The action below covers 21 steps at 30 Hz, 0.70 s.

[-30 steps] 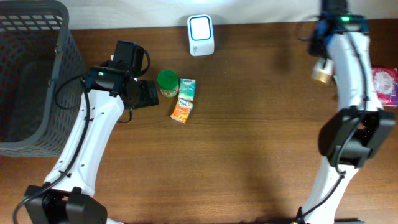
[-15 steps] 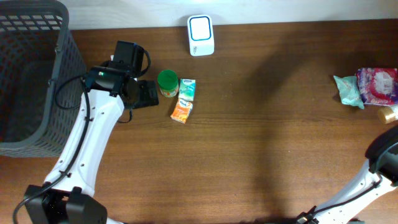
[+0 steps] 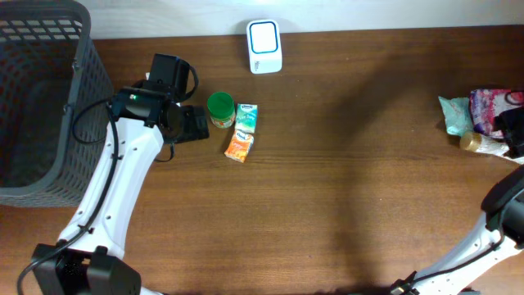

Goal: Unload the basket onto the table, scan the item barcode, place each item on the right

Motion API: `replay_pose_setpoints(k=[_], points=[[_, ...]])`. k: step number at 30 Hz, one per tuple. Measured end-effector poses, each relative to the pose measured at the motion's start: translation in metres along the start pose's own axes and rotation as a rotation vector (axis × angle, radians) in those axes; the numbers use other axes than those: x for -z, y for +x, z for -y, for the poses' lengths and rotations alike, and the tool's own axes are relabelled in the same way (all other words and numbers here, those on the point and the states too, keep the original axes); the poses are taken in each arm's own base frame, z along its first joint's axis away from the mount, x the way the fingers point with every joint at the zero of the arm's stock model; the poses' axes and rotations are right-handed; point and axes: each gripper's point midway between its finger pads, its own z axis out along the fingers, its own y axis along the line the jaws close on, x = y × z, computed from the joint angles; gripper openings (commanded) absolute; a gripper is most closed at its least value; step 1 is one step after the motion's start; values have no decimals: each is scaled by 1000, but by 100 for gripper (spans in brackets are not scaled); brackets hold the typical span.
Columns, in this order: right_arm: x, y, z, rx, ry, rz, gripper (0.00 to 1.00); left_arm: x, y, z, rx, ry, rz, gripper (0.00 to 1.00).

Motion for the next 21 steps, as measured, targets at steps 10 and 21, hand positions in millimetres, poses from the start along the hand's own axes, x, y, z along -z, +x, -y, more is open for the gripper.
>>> replay_pose_setpoints(k=[10, 21], points=[[111, 203, -147, 745, -394, -151, 85, 0, 0, 0, 0, 0, 0, 99], [54, 468, -177, 1289, -342, -402, 99, 0, 0, 0, 0, 0, 0, 99]])
